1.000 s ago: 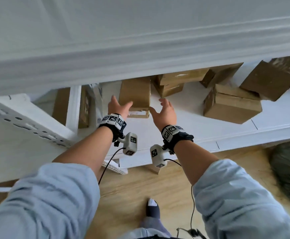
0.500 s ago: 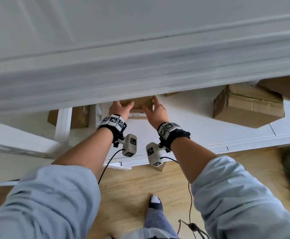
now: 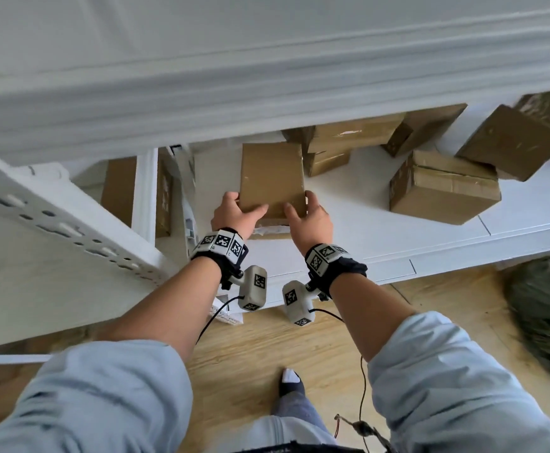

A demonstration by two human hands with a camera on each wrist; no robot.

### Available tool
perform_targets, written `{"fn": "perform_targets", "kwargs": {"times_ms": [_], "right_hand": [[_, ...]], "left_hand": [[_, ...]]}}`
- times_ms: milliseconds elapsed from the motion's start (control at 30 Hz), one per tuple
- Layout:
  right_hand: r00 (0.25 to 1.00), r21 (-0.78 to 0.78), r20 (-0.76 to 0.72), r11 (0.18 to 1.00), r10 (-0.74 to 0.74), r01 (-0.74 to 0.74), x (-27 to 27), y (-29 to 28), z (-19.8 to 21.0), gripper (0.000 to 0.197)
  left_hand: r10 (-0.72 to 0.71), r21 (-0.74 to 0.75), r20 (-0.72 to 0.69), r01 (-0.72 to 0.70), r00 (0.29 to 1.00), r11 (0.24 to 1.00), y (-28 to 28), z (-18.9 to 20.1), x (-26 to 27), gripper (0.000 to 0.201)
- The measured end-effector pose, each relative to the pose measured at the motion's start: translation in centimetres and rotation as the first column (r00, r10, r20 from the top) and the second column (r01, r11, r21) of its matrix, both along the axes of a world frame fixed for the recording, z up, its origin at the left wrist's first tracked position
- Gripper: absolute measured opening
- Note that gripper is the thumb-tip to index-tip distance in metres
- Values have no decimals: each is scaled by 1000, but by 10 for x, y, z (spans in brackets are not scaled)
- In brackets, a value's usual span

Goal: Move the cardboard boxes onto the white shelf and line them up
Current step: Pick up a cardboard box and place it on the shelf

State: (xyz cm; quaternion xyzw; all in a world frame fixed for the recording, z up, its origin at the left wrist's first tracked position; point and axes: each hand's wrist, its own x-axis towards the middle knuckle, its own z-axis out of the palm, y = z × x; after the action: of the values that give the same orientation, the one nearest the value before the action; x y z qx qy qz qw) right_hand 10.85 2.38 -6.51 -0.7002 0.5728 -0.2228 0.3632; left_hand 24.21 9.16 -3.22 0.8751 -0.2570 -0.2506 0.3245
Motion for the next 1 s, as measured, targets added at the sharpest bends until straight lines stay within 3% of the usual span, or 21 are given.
{"fn": "perform_targets", "kwargs": {"times_ms": [133,467,767,867,1000], "right_hand": [[990,-84,-77,990,-117,110,-22,47,11,51],[943,-60,-154,955,-295,289,-52,209,34,45],[934,-45,-181,951,-308,305,-16,340,47,47],[942,-46,-205,963,-268,264,4,375,43,45],[956,-37,-234,984,-178,175,38,408,38,44]], "left_hand": [[-81,-31,3,81,997,996,45,4,-23,62],[-260,-82,29,262,965,962,190,18,-47,60],[-312,-40,25,312,950,949,312,40,-5,67],[-305,-6,-4,305,952,952,348,39,15,59],[-238,28,-49,239,970,971,389,35,51,70]]}}
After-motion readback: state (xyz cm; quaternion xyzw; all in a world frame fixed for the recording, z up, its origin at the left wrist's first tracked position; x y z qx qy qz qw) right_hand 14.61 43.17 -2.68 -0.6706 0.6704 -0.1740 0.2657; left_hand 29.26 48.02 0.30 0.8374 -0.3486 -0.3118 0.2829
